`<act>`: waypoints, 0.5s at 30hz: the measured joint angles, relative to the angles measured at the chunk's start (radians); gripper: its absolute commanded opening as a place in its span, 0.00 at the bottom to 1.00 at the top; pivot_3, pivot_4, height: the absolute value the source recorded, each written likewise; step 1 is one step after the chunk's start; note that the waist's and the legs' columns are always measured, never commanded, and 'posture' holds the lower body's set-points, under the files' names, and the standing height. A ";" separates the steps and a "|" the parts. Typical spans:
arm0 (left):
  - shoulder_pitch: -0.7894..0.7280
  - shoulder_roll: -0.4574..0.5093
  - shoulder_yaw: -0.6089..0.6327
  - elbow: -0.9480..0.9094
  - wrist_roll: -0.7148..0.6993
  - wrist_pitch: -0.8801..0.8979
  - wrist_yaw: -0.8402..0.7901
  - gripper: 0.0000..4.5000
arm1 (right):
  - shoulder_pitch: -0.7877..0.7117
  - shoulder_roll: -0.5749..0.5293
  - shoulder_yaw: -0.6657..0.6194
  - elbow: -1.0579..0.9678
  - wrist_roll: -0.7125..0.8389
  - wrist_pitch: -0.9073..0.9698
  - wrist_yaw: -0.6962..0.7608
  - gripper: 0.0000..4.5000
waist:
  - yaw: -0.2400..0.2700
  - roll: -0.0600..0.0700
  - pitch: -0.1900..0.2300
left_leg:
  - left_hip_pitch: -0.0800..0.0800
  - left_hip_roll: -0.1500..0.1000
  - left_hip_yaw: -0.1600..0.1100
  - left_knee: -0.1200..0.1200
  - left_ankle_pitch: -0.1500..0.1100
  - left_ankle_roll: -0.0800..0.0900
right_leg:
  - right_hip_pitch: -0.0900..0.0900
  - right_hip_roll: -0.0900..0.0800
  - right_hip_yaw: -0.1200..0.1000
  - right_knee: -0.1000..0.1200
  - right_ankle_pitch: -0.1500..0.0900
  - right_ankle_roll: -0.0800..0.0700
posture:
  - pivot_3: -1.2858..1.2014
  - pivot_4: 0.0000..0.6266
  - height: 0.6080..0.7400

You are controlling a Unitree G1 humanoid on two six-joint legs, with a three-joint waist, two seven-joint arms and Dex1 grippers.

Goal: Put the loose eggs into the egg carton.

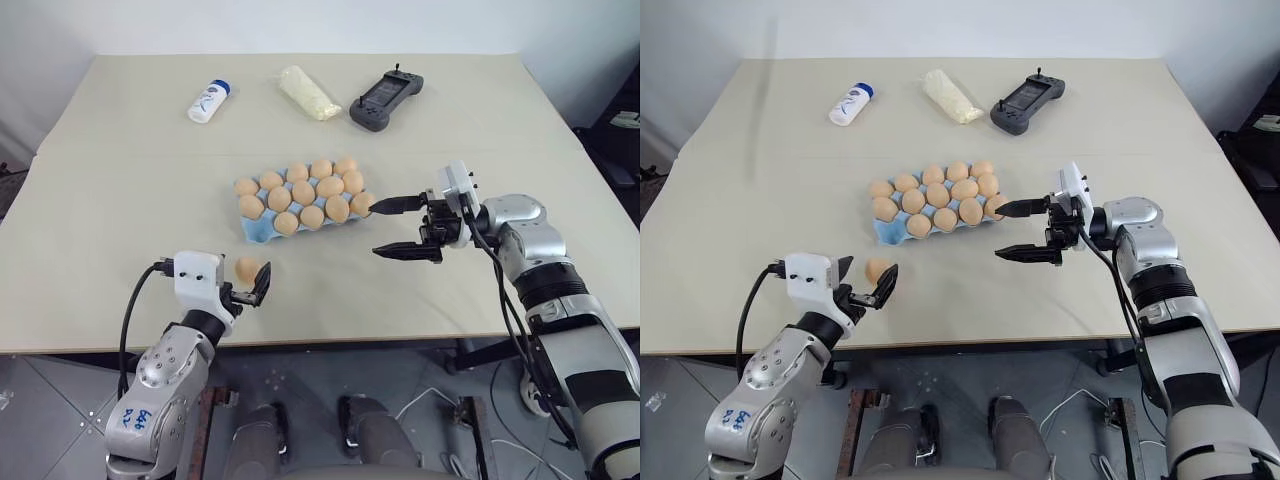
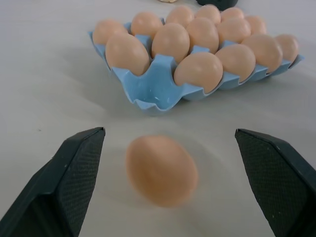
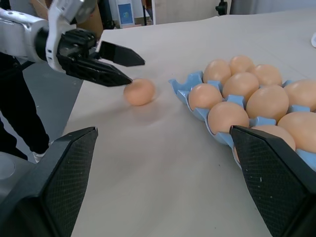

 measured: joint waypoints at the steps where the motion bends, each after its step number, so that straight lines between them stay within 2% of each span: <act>1: -0.006 -0.001 -0.001 0.005 0.001 0.007 0.000 1.00 | 0.001 0.000 0.001 -0.001 0.000 0.000 0.000 1.00 | 0.001 0.000 0.000 | 0.000 0.000 0.000 0.000 0.000 0.000 | 0.000 0.000 0.000 0.000 0.000 0.000 | 0.52 0.24 1.00; 8: -0.054 0.010 -0.008 0.097 0.010 0.081 -0.018 1.00 | 0.014 -0.001 -0.002 -0.015 -0.002 0.000 0.000 1.00 | 0.003 0.000 0.000 | 0.000 0.000 -0.001 0.002 -0.001 -0.001 | 0.000 0.000 0.000 0.001 0.000 0.000 | 0.52 0.24 1.00; 11: -0.083 0.023 -0.012 0.131 0.018 0.088 -0.040 0.87 | 0.023 -0.001 -0.003 -0.019 -0.003 0.004 0.000 1.00 | 0.004 0.000 0.000 | 0.000 0.000 -0.001 0.002 -0.002 -0.002 | 0.000 0.000 -0.001 0.001 0.000 0.000 | 0.52 0.24 1.00; 15: -0.113 0.022 -0.012 0.157 0.021 0.091 -0.054 0.60 | 0.027 -0.001 -0.016 -0.039 -0.003 0.016 0.000 1.00 | 0.004 0.000 0.000 | 0.000 0.000 -0.001 0.002 -0.002 -0.002 | 0.000 0.000 -0.001 0.001 0.000 0.000 | 0.52 0.24 1.00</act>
